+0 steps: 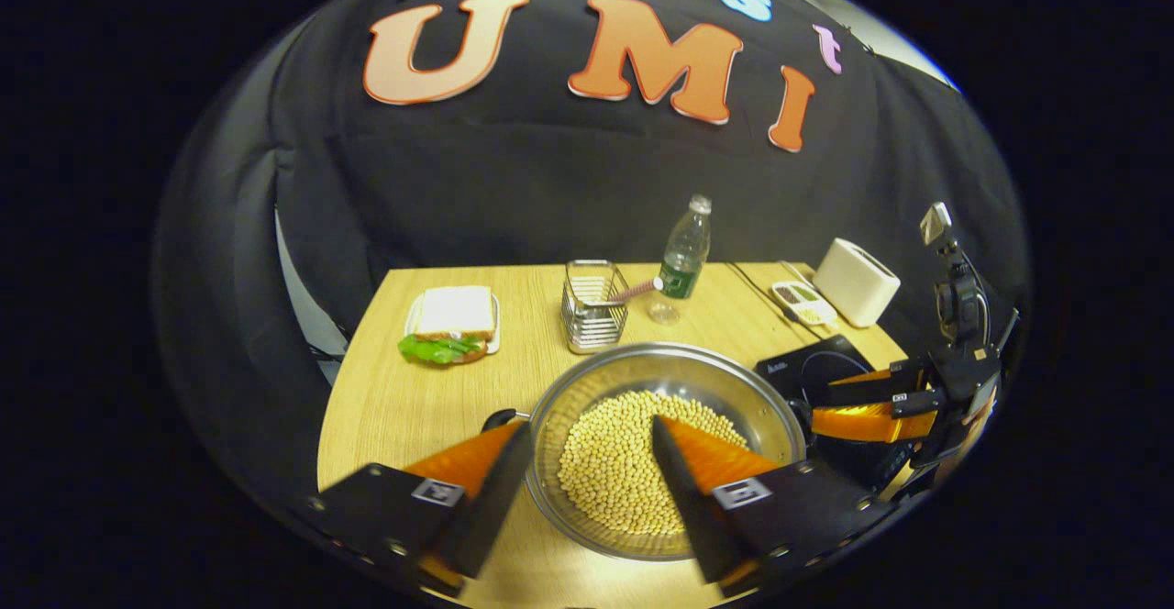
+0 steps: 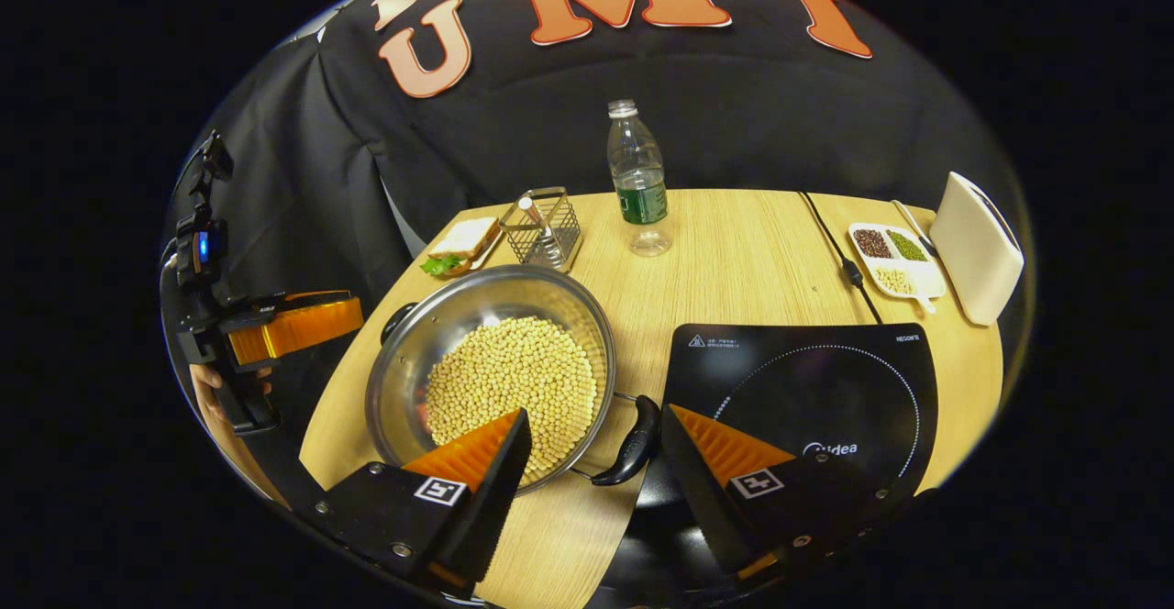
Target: First push the handle of the pot to place it horizontally, then grasp the pot with both hands and set it on the induction cooktop.
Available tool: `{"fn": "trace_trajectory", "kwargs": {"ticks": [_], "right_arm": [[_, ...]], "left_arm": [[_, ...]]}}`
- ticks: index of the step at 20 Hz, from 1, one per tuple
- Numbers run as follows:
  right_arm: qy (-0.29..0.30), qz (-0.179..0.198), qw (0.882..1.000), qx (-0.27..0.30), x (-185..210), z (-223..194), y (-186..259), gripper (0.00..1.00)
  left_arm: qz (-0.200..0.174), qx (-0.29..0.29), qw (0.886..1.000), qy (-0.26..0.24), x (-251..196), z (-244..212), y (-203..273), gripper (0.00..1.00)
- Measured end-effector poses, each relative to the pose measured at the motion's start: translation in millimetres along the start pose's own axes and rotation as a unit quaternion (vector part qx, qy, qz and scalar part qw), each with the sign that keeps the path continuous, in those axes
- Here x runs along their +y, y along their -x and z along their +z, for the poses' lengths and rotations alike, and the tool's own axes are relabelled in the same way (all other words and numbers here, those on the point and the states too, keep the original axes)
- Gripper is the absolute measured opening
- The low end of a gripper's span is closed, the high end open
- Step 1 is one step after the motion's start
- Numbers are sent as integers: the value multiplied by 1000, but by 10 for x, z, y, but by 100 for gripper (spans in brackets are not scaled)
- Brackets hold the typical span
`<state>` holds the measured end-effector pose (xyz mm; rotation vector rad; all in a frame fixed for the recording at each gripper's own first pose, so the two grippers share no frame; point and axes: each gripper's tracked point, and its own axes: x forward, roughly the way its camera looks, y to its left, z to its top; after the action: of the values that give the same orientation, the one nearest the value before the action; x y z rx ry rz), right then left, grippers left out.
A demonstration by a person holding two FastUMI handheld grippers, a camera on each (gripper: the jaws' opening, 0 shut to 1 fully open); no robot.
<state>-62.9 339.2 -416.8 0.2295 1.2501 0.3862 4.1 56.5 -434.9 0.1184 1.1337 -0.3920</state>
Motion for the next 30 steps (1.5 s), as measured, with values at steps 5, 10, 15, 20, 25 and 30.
{"fn": "trace_trajectory", "kwargs": {"ticks": [5,10,15,20,25,30], "right_arm": [[-10,-19,1000,20,-51,-72,-164,85],[-2,-31,999,37,-90,-156,-314,80],[14,-50,998,35,-89,-116,-372,78],[62,-61,995,38,-2,-81,-443,77],[80,-67,993,47,78,-15,-648,78],[84,-81,992,55,69,24,-885,78]], "left_arm": [[26,65,997,-19,261,-341,-471,94],[61,81,994,-51,487,-388,-702,95],[95,118,988,-31,770,-641,-744,96],[91,139,986,-13,820,-789,-639,95],[108,126,986,-24,924,-705,-608,81],[116,131,985,0,985,-807,-682,73]]}}
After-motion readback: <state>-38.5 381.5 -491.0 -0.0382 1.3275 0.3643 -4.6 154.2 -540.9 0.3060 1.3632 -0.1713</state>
